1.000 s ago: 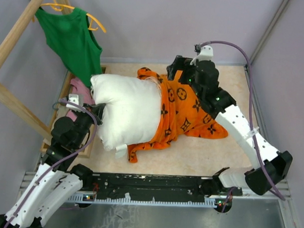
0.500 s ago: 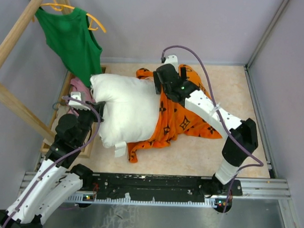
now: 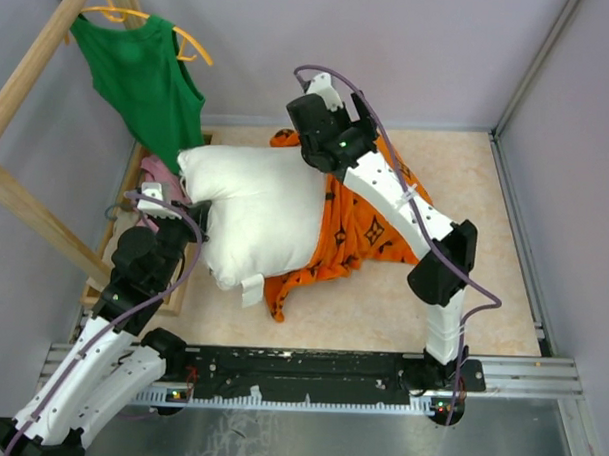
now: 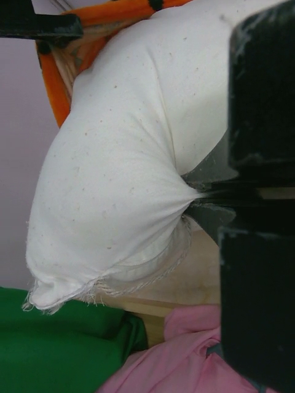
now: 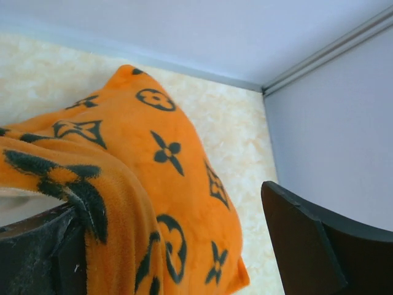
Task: Remove the pillowcase from the pillow
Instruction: Remove the pillow from the pillowcase.
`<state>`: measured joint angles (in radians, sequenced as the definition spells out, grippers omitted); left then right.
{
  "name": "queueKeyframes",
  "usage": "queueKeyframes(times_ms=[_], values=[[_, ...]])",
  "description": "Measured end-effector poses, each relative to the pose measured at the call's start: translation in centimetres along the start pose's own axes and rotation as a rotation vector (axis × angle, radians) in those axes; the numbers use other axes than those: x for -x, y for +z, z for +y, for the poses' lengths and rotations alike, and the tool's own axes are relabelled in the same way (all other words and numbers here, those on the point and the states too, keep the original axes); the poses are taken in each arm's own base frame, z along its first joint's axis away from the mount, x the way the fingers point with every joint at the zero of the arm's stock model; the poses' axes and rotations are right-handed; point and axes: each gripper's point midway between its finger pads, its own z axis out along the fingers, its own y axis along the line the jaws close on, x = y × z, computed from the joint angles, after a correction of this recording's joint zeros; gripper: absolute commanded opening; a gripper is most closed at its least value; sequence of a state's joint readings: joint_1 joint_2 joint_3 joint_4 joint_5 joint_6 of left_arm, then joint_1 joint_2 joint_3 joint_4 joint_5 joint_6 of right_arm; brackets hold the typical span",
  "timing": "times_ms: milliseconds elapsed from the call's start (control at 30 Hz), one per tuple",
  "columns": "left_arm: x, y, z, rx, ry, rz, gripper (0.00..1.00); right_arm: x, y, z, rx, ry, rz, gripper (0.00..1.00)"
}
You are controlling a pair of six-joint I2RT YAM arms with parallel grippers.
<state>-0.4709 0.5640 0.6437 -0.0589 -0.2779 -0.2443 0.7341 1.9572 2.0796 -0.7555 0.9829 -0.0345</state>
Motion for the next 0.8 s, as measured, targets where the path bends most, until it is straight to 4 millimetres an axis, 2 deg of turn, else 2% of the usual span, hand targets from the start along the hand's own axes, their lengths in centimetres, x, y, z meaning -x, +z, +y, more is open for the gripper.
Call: queueKeyframes(times_ms=[67, 133, 267, 400, 533, 633, 733, 800], values=[[0.1, 0.0, 0.0, -0.001, -0.002, -0.005, 0.0, 1.9, -1.0, -0.8, -0.035, 0.008, -0.055, 0.99], [0.3, 0.0, -0.1, -0.004, -0.004, -0.013, 0.0, 2.9, -2.1, -1.0, -0.065, 0.017, -0.118, 0.99], [0.4, 0.0, 0.1, 0.008, 0.0, -0.017, 0.0, 0.8, -3.9, -0.4, -0.109, -0.024, -0.163, 0.99], [0.3, 0.0, 0.2, 0.012, 0.004, -0.011, 0.0, -2.1, -2.8, 2.4, -0.078, -0.046, -0.099, 0.99], [-0.4, -0.1, 0.5, 0.019, 0.011, 0.015, 0.0, -4.4, -1.8, 6.1, 0.048, -0.062, -0.029, 0.99], [-0.7, -0.3, 0.7, 0.031, 0.015, 0.025, 0.0, -4.0, -2.5, 7.7, 0.219, -0.025, -0.028, 0.99], [-0.4, -0.4, 0.8, 0.034, 0.013, 0.015, 0.0, -1.7, -6.1, 8.9, 0.508, 0.071, -0.08, 0.99], [-0.3, -0.4, 0.8, 0.033, 0.011, 0.009, 0.0, 0.8, -10.6, 8.8, 0.741, 0.147, -0.152, 0.99]])
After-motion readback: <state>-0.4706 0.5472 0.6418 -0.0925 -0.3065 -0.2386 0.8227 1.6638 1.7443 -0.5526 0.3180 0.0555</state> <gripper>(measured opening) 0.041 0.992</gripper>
